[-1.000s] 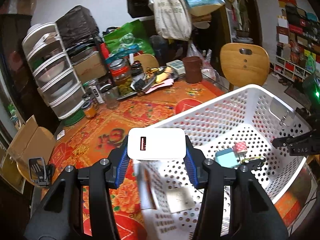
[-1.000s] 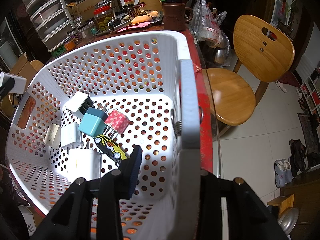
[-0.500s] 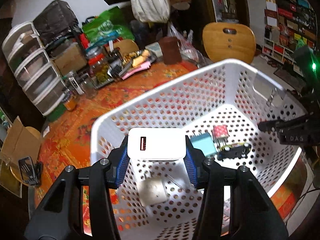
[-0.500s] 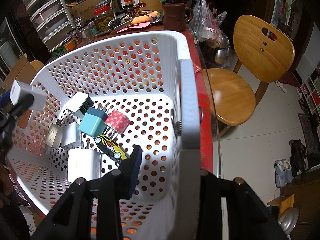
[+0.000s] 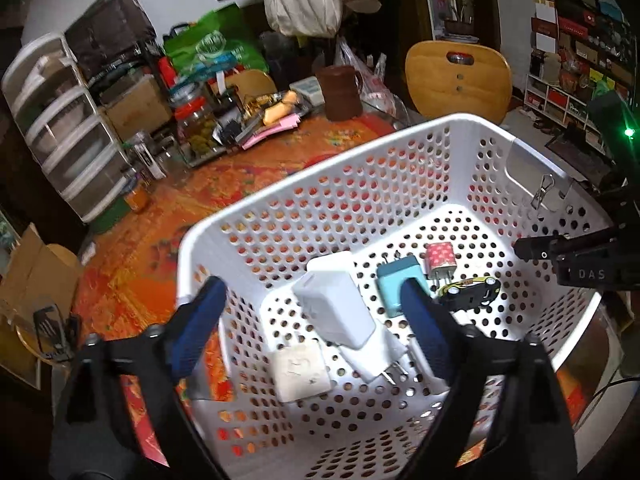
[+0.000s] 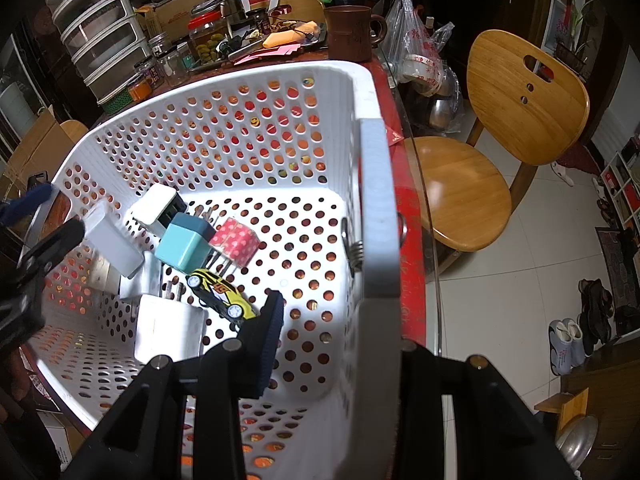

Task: Organize rigid objects

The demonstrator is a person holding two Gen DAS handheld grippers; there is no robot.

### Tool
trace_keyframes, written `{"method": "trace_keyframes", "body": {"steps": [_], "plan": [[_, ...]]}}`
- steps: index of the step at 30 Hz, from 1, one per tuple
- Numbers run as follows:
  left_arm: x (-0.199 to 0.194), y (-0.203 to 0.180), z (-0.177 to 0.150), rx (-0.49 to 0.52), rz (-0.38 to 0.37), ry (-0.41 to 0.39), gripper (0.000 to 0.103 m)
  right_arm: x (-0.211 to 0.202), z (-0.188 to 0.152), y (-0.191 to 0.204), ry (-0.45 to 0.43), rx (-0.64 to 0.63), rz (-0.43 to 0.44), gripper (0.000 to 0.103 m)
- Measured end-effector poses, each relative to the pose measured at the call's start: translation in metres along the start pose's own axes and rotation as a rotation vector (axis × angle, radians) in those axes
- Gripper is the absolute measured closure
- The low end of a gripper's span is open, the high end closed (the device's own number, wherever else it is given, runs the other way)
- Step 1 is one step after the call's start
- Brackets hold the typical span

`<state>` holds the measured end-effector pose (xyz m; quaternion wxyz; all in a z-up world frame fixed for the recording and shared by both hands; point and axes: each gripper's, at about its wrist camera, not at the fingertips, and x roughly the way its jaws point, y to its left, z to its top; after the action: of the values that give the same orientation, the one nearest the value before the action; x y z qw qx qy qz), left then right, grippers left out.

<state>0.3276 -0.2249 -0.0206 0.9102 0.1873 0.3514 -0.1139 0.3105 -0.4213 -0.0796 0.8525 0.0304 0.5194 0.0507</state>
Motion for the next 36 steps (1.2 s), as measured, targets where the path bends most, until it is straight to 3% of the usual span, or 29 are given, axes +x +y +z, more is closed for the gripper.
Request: {"method": "trace_keyframes", "body": {"steps": [3,10,11,13,15,17,21,25,31,36], "plan": [[-0.007,0.002,-0.001,0.012,0.044,-0.021,0.005,0.0,-0.001,0.001,0.001,-0.001,-0.001,0.067],[-0.02,0.006,-0.005,0.026,0.049,-0.047,0.001,0.001,-0.001,0.0,0.006,0.001,-0.001,0.066],[-0.022,0.007,-0.006,0.024,0.042,-0.05,0.001,0.001,-0.001,0.0,0.006,0.001,-0.001,0.064],[-0.029,0.01,-0.009,0.013,0.018,-0.058,0.001,0.001,-0.001,0.0,0.01,0.001,-0.001,0.04],[-0.039,0.016,-0.011,-0.011,-0.006,-0.076,0.001,0.001,-0.002,0.001,0.012,-0.001,-0.007,0.027],[-0.05,0.024,-0.017,-0.034,-0.018,-0.096,0.001,-0.005,-0.004,0.003,-0.004,-0.002,-0.015,0.026],[-0.08,0.051,-0.037,-0.126,-0.046,-0.136,0.001,-0.041,-0.021,0.008,-0.14,0.014,-0.035,0.0],[-0.122,0.083,-0.075,-0.228,-0.008,-0.194,0.001,-0.089,-0.055,0.026,-0.318,0.014,-0.086,0.0],[-0.194,0.107,-0.153,-0.303,0.039,-0.272,0.001,-0.162,-0.147,0.068,-0.597,0.072,-0.079,0.0],[-0.239,0.108,-0.211,-0.331,0.041,-0.283,0.001,-0.192,-0.21,0.11,-0.627,0.09,-0.014,0.0]]}}
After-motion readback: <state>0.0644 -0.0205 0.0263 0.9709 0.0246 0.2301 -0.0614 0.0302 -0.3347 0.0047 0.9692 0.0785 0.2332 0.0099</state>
